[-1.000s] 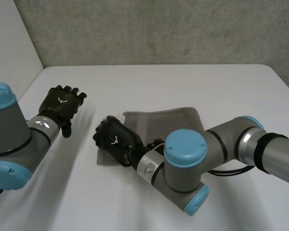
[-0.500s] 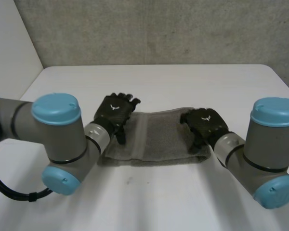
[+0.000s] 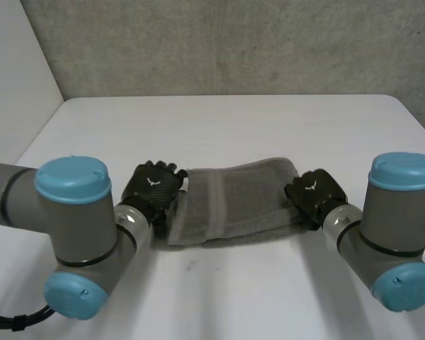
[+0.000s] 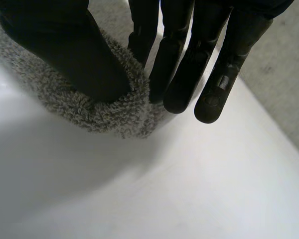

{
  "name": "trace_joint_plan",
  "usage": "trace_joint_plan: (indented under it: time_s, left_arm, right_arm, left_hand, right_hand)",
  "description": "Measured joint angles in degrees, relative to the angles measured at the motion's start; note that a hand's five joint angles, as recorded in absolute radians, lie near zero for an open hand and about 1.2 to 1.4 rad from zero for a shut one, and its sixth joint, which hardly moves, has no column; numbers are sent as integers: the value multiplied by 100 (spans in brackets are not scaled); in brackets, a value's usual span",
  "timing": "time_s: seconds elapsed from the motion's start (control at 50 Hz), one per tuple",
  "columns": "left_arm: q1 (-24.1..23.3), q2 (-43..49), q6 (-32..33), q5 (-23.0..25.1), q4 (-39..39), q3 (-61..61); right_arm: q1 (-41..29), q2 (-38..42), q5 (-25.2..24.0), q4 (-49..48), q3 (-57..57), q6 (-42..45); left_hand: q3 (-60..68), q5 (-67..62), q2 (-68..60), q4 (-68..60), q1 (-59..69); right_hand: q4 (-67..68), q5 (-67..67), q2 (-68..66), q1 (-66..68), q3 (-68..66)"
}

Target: Fold the laundry

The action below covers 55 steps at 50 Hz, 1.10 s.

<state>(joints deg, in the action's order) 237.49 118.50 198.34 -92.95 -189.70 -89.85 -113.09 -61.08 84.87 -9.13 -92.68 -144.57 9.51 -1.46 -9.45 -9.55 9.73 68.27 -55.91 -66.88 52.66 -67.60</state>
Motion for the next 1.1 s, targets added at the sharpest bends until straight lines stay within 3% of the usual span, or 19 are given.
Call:
trace_joint_plan:
  time_s: [0.1, 0.2, 0.34, 0.46, 0.54, 0.56, 0.58, 0.62, 0.72, 0.82, 0.98, 1.1]
  left_arm:
    - [117, -494, -33, -7, 3, -192]
    - [501, -1020, -47, -47, 4, -387]
    - [1086, -1577, -127, -55, 3, -594]
    - [1327, -1709, -525, 9, 2, -659]
    - [1338, -1679, -834, 94, -4, -608]
    - [1334, -1668, -876, 114, -7, -593]
    - [1325, -1643, -930, 149, -15, -563]
    - [1284, -1548, -1037, 251, -29, -466]
    - [986, -1186, -1274, 485, -17, -80]
    - [578, -766, -1569, 580, 82, 330]
    - [135, 76, -1900, 312, 608, 854]
    - [8, 695, -1812, -354, 1034, 1047]
  right_arm:
    - [-194, -66, 48, -23, 438, 618]
    - [-1009, 17, -52, -124, 1062, 903]
    - [-2325, 679, -889, -512, 1508, 969]
    - [-2684, 1087, -1412, -647, 1563, 883]
    - [-2480, 902, -1433, -661, 1625, 348]
    - [-2402, 835, -1410, -661, 1632, 199]
    - [-2316, 759, -1386, -656, 1633, 24]
    - [-1934, 434, -1226, -623, 1610, -791]
    - [-1195, -128, -927, -417, 1487, -2636]
    - [-721, -197, -869, 139, 1560, -3713]
    - [-568, 738, -1079, 1427, 2475, -3808]
    - [-687, 1756, -1249, 2244, 3380, -3134]
  left_hand:
    - [0, 0, 0, 0, 0]
    - [0, 0, 0, 0, 0]
    - [0, 0, 0, 0, 0]
    - [0, 0, 0, 0, 0]
    - [0, 0, -5, -2, 0]
    - [0, 0, -11, -11, 0]
    - [0, 0, -11, -12, 0]
    - [0, 0, -16, -14, 18]
    - [0, 0, -35, -15, 20]
    - [108, 0, -114, -92, 76]
    - [204, -21, -210, -200, 179]
    - [191, 0, -199, -187, 158]
  right_hand:
    - [4, -11, -3, 56, 0]
    - [5, -36, -23, 105, -3]
    - [5, -55, -23, 105, -3]
    - [-218, 94, 183, 84, 194]
    - [-2436, 2156, 2344, -1540, 2385]
    - [-3984, 3697, 3868, -3034, 3920]
    - [-4686, 4386, 4562, -3546, 4615]
    - [-5414, 5113, 5284, -4026, 5367]
    - [-5529, 5273, 5448, -4125, 5579]
    - [-5529, 5286, 5448, -4125, 5580]
    - [-5529, 5287, 5448, -4125, 5580]
    - [-5529, 5287, 5448, -4125, 5580]
